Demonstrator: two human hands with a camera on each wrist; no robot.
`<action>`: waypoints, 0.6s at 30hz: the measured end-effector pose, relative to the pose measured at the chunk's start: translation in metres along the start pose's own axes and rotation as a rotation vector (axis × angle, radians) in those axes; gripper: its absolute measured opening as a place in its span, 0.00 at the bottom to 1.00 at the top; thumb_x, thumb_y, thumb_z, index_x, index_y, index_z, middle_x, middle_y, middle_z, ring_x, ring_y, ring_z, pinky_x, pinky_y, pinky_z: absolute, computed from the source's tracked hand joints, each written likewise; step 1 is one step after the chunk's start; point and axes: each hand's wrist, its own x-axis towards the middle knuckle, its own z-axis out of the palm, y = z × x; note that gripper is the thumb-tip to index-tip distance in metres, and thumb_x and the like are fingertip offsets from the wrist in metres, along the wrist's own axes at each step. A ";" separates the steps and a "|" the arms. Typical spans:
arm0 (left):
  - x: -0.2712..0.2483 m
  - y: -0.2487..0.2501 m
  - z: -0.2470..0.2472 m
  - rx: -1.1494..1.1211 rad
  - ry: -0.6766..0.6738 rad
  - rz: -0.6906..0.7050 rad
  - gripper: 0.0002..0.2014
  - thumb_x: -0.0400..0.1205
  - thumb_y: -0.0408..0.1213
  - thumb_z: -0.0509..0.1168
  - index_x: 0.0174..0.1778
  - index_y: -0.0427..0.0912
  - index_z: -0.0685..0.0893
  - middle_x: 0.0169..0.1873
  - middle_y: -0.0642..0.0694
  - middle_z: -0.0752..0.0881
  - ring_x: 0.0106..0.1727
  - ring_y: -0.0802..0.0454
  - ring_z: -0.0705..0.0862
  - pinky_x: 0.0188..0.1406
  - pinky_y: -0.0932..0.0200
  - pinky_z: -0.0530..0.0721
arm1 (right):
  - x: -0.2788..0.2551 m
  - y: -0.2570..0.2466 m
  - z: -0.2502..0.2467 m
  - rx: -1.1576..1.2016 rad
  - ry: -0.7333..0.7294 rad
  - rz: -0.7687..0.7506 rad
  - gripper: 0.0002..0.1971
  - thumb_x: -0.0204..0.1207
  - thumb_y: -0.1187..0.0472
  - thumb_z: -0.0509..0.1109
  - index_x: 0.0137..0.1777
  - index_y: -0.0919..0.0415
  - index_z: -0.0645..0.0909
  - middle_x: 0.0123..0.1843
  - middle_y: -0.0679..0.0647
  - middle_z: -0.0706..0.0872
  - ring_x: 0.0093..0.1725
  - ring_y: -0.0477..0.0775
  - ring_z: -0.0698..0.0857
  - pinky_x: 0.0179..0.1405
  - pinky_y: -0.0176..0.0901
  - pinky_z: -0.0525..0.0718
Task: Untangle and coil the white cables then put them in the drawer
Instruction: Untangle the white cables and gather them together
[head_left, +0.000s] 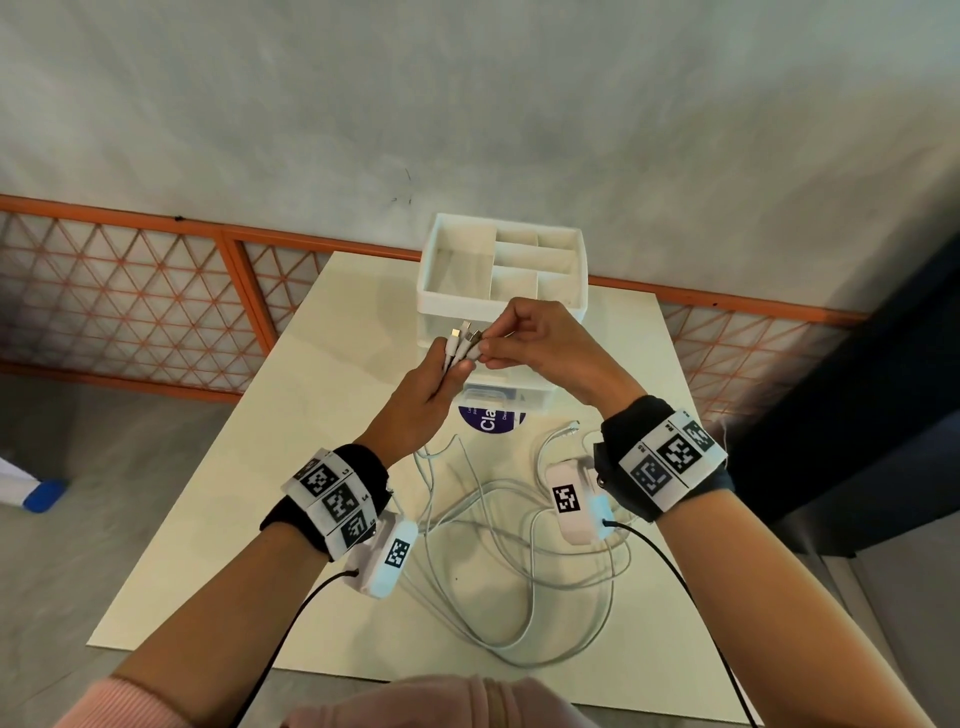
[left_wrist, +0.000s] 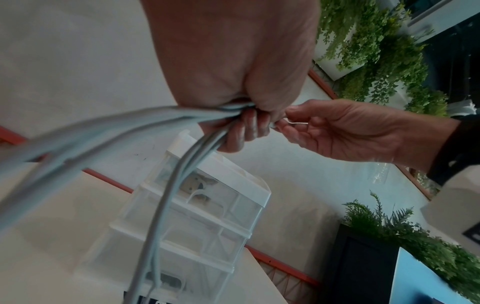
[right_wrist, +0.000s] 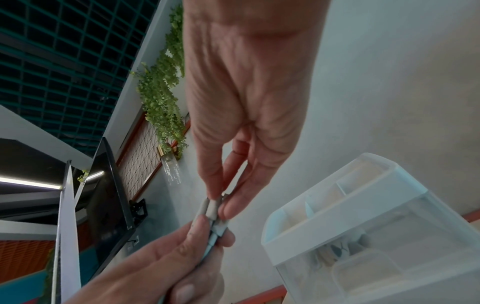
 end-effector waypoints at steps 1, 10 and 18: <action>0.000 0.001 0.000 -0.001 -0.002 0.000 0.12 0.88 0.41 0.51 0.56 0.34 0.69 0.33 0.44 0.68 0.34 0.50 0.66 0.34 0.57 0.68 | 0.000 -0.001 -0.001 -0.004 -0.001 -0.001 0.10 0.71 0.73 0.75 0.50 0.77 0.81 0.51 0.71 0.88 0.45 0.58 0.90 0.50 0.40 0.90; 0.001 0.003 0.003 -0.004 -0.002 0.017 0.13 0.88 0.43 0.50 0.55 0.35 0.70 0.32 0.42 0.67 0.32 0.50 0.64 0.31 0.60 0.67 | 0.000 -0.007 -0.007 -0.108 -0.041 -0.001 0.08 0.72 0.69 0.76 0.48 0.70 0.82 0.50 0.67 0.90 0.45 0.56 0.90 0.48 0.39 0.90; 0.004 0.005 0.006 0.085 0.033 0.055 0.09 0.88 0.39 0.52 0.50 0.36 0.68 0.26 0.52 0.68 0.22 0.59 0.67 0.24 0.69 0.66 | 0.006 -0.006 0.001 -0.239 0.038 -0.006 0.11 0.73 0.59 0.76 0.47 0.69 0.84 0.41 0.56 0.88 0.41 0.51 0.89 0.38 0.36 0.88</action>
